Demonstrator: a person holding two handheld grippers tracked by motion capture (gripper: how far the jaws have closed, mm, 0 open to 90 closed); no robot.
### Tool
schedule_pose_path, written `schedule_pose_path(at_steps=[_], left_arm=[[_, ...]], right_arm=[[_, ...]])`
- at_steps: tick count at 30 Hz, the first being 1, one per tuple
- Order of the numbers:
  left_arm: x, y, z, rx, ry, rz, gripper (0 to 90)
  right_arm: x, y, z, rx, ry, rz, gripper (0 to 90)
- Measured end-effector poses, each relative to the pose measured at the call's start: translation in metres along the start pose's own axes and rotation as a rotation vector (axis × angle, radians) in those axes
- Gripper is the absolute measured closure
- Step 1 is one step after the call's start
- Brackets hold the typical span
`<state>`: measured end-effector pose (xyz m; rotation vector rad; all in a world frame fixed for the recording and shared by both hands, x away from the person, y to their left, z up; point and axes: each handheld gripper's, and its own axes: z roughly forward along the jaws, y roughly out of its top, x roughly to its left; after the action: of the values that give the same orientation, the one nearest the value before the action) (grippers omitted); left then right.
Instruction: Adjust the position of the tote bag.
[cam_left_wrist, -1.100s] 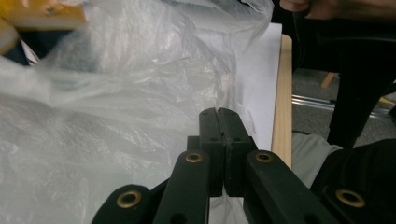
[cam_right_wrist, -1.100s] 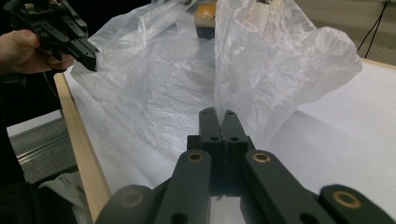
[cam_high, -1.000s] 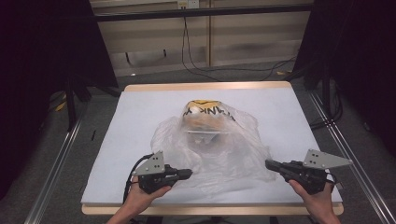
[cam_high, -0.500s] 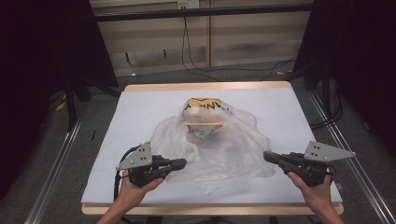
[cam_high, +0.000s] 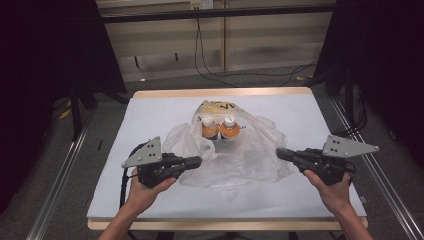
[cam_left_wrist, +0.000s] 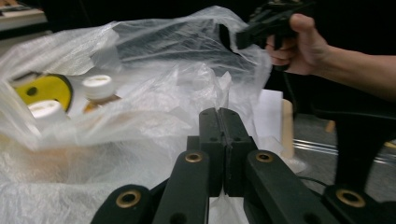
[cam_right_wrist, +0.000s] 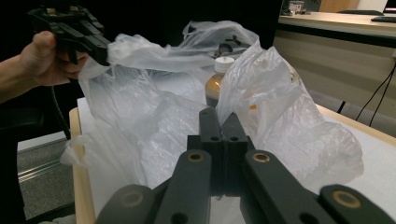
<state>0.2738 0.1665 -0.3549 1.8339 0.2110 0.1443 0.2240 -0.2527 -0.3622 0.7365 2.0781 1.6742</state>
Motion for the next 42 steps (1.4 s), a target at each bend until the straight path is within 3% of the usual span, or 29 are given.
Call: schedule_pose_path(at_steps=[6,11,14,20,22,24,30,36,42], left_arm=[[0.006,0.012,0.003,-0.010,0.014,0.035,89.4],[0.017,0.021,0.004,-0.055,0.031,0.025,89.4],[0.020,0.022,0.000,-0.046,0.043,0.032,89.4],[0.028,0.025,-0.027,-0.085,0.123,0.022,89.4],[0.029,0.025,-0.031,-0.090,0.133,0.021,89.4],[0.033,0.026,-0.041,-0.089,0.171,0.022,89.5],[0.039,0.028,-0.052,-0.095,0.200,0.010,89.5],[0.049,0.031,-0.069,-0.127,0.244,0.005,89.5],[0.063,0.040,-0.079,-0.148,0.266,-0.007,89.5]], right_arm=[[-0.005,0.004,0.009,-0.003,0.009,-0.008,90.0],[-0.013,0.011,0.019,-0.010,0.015,-0.008,90.0],[-0.016,0.017,0.022,-0.028,0.020,-0.011,90.0],[-0.030,0.028,0.017,-0.084,-0.003,0.009,90.0],[-0.031,0.029,0.015,-0.088,-0.009,0.009,90.0],[-0.033,0.031,0.011,-0.094,-0.018,0.003,90.0],[-0.040,0.036,0.013,-0.097,-0.041,0.002,90.0],[-0.052,0.053,0.017,-0.116,-0.055,0.021,90.0],[-0.063,0.080,0.024,-0.126,-0.082,-0.009,90.0]])
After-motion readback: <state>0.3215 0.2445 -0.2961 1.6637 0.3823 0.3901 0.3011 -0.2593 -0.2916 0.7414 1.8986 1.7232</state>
